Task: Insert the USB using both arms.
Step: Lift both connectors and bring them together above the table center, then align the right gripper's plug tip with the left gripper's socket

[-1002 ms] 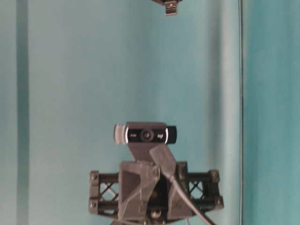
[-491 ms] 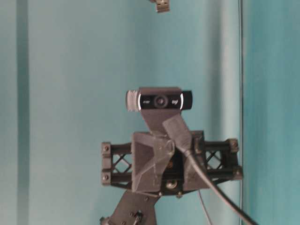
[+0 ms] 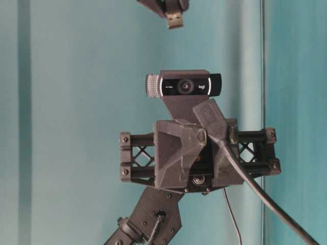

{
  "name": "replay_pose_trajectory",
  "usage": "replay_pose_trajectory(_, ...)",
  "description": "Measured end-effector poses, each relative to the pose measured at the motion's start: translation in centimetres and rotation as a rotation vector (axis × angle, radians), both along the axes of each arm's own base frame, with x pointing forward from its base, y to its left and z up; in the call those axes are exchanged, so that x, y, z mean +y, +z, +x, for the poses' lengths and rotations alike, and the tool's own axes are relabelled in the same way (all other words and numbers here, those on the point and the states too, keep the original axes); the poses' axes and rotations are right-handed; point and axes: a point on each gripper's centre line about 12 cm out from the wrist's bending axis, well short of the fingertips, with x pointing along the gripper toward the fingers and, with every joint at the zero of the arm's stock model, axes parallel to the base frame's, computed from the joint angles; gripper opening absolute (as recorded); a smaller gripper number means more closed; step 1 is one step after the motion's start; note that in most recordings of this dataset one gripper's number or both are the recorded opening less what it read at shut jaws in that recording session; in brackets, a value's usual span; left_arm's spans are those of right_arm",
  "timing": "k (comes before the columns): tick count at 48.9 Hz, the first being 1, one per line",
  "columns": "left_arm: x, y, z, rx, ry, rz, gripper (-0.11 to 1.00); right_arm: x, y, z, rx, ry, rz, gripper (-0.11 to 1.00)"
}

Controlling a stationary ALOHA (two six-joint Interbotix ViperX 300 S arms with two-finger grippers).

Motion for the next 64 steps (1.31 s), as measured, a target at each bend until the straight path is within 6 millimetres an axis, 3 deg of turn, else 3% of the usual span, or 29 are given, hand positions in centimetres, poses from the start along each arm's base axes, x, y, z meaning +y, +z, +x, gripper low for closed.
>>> replay_pose_trajectory(10, 0.0, 0.0, 0.4, 0.007, 0.004, 0.003, 0.24, 0.1, -0.4, 0.2, 0.013, 0.029, 0.018, 0.22)
replay_pose_trajectory(27, -1.0, -0.3, 1.6, 0.013, -0.022, 0.004, 0.24, -2.1, -1.6, 1.8, 0.089, 0.031, 0.003, 0.22)
replay_pose_trajectory(64, -0.2, -1.1, 2.0, 0.081, 0.025, 0.006, 0.23, -1.0, -1.5, 3.2, 0.131, 0.063, -0.032, 0.22)
